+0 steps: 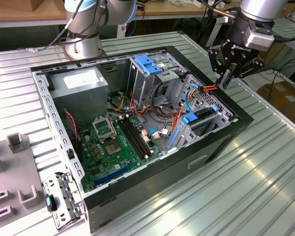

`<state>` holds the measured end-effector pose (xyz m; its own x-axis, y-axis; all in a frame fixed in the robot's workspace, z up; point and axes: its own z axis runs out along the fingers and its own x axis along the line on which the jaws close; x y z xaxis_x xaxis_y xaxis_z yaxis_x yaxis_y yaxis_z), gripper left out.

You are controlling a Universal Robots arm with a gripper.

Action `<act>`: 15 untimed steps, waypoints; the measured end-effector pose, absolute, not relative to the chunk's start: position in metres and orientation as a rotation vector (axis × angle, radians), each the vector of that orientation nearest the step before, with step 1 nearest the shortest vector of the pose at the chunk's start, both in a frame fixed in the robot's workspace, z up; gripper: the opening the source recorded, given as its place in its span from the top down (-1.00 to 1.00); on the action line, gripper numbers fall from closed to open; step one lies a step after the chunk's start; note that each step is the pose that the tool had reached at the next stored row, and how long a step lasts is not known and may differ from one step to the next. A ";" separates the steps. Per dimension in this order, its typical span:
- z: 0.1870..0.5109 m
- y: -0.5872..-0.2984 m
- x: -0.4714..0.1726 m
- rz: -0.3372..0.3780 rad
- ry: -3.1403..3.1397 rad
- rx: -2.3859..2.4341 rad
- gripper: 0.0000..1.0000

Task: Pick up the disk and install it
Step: 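Insert the first disk wire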

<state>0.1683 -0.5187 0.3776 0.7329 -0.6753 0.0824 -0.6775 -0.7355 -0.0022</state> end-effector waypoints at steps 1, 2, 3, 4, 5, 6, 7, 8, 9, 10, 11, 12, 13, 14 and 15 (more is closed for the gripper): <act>0.377 -0.519 0.168 0.121 -1.095 2.913 0.44; 0.377 -0.519 0.168 0.122 -1.070 2.923 0.44; 0.376 -0.519 0.168 0.122 -1.033 2.938 0.32; 0.376 -0.519 0.168 0.123 -1.008 2.947 0.32; 0.375 -0.518 0.168 0.123 -0.989 2.954 0.32; 0.375 -0.518 0.168 0.123 -0.972 2.960 0.32; 0.374 -0.517 0.168 0.123 -0.960 2.965 0.32; 0.373 -0.516 0.168 0.123 -0.947 2.970 0.32; 0.371 -0.515 0.169 0.123 -0.936 2.975 0.32; 0.370 -0.515 0.169 0.122 -0.926 2.979 0.32; 0.369 -0.514 0.170 0.122 -0.914 2.984 0.32; 0.368 -0.513 0.171 0.122 -0.908 2.986 0.32; 0.368 -0.512 0.172 0.122 -0.903 2.989 0.32; 0.367 -0.512 0.173 0.122 -0.900 2.991 0.32; 0.367 -0.512 0.173 0.121 -0.899 2.991 0.32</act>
